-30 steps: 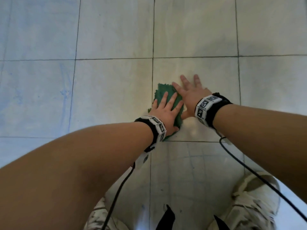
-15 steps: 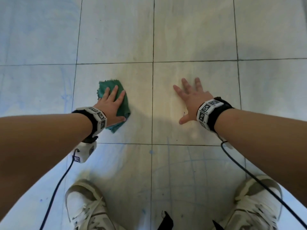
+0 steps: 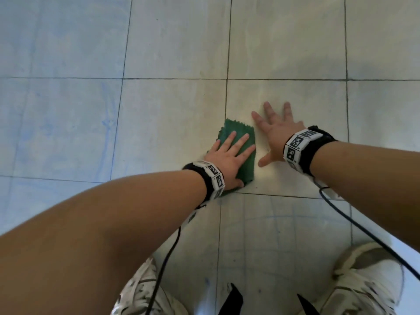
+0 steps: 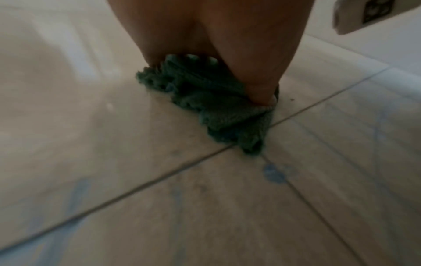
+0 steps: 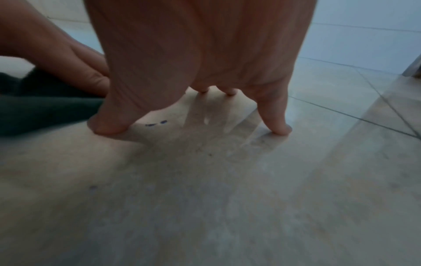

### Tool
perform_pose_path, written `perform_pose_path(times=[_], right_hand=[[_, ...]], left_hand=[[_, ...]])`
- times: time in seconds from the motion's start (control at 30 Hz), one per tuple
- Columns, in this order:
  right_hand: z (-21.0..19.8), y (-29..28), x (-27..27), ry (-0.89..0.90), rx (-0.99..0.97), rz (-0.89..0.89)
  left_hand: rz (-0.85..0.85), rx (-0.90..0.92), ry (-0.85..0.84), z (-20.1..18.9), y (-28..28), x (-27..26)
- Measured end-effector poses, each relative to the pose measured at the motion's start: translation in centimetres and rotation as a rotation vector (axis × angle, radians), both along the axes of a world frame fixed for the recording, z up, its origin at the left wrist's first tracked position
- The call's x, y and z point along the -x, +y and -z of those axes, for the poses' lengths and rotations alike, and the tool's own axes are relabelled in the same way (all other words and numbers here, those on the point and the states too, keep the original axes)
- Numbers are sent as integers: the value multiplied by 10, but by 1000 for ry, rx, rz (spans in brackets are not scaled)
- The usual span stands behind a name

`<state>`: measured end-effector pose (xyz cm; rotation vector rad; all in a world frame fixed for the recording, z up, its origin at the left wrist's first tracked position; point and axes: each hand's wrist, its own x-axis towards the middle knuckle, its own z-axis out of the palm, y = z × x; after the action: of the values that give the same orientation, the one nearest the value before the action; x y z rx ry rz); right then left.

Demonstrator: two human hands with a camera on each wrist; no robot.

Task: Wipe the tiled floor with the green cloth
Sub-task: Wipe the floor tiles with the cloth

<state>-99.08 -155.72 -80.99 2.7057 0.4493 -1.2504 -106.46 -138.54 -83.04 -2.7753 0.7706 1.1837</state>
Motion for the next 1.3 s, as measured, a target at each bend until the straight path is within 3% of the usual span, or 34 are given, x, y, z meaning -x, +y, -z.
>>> perform_pose_path(times=[0.37, 0.57, 0.8, 0.97, 1.07, 1.17, 1.3], right_hand=[[4, 98, 7, 45, -81, -218], [7, 100, 8, 20, -53, -239], [3, 103, 6, 39, -43, -244], [3, 106, 5, 30, -32, -257], [3, 108, 4, 9, -32, -274], [3, 105, 4, 12, -34, -271], [3, 103, 4, 3, -45, -281]], left_hand=[[-423, -97, 13, -2, 176, -14], [-559, -134, -11, -1, 226, -35], [-537, -126, -15, -10, 207, -44], [-323, -66, 29, -8, 122, 4], [-292, -29, 39, -4, 93, 20], [-317, -33, 23, -4, 123, 15], [-545, -103, 57, -9, 191, 26]])
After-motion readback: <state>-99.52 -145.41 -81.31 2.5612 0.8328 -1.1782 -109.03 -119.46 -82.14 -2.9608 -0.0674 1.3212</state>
